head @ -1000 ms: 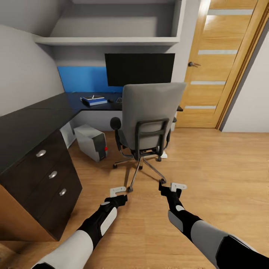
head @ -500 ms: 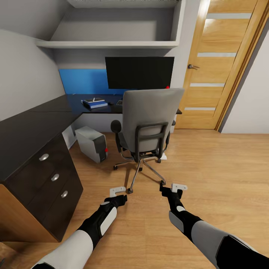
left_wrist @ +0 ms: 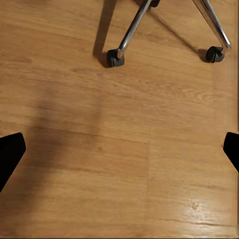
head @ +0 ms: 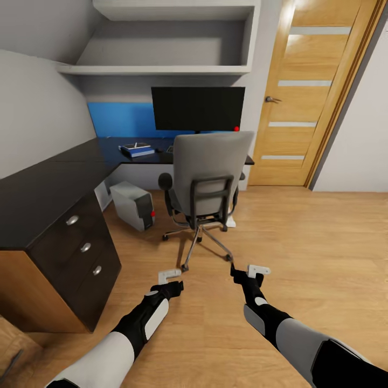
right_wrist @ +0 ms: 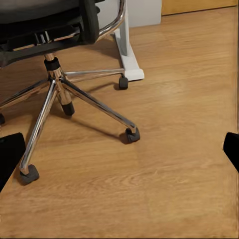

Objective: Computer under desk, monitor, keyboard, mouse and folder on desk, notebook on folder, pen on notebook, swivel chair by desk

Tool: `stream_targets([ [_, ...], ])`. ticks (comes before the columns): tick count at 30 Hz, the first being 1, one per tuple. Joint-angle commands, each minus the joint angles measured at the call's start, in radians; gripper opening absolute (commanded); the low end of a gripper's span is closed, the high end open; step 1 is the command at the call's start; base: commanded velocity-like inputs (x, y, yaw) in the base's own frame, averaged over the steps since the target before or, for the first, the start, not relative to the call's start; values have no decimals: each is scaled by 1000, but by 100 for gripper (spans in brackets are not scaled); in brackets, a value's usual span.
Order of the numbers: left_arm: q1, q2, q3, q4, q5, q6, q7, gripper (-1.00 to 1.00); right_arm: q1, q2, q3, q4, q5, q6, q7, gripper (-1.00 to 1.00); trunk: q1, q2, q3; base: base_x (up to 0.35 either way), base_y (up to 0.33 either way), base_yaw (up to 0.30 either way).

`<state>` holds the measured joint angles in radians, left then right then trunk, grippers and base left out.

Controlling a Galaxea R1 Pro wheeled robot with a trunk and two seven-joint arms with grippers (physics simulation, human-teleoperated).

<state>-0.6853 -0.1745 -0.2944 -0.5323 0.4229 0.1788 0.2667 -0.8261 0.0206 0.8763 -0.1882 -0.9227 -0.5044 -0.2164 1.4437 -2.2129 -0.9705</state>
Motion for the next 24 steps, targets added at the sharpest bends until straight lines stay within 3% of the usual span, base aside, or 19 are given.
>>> stream_targets([
  [1,0,0,-3,-2,5,4,7,100,-1,0,8,0,-4,-2,-8,100,-5,7,2,-327,-41,0],
  [12,0,0,-5,7,5,2,6,100,-1,0,9,37,-5,-2,-8,100,-47,84,37,-338,-9,0],
  [16,0,1,-4,100,6,0,5,100,21,2,11,97,-3,-3,-7,100,-62,112,49,-301,0,0],
  [20,0,0,-4,185,7,-21,3,100,82,2,11,132,-2,-37,-6,100,-78,140,62,-121,0,0],
  [24,0,0,-6,304,6,-99,1,100,148,3,11,146,-4,-113,-6,100,-93,168,74,-40,0,0],
])
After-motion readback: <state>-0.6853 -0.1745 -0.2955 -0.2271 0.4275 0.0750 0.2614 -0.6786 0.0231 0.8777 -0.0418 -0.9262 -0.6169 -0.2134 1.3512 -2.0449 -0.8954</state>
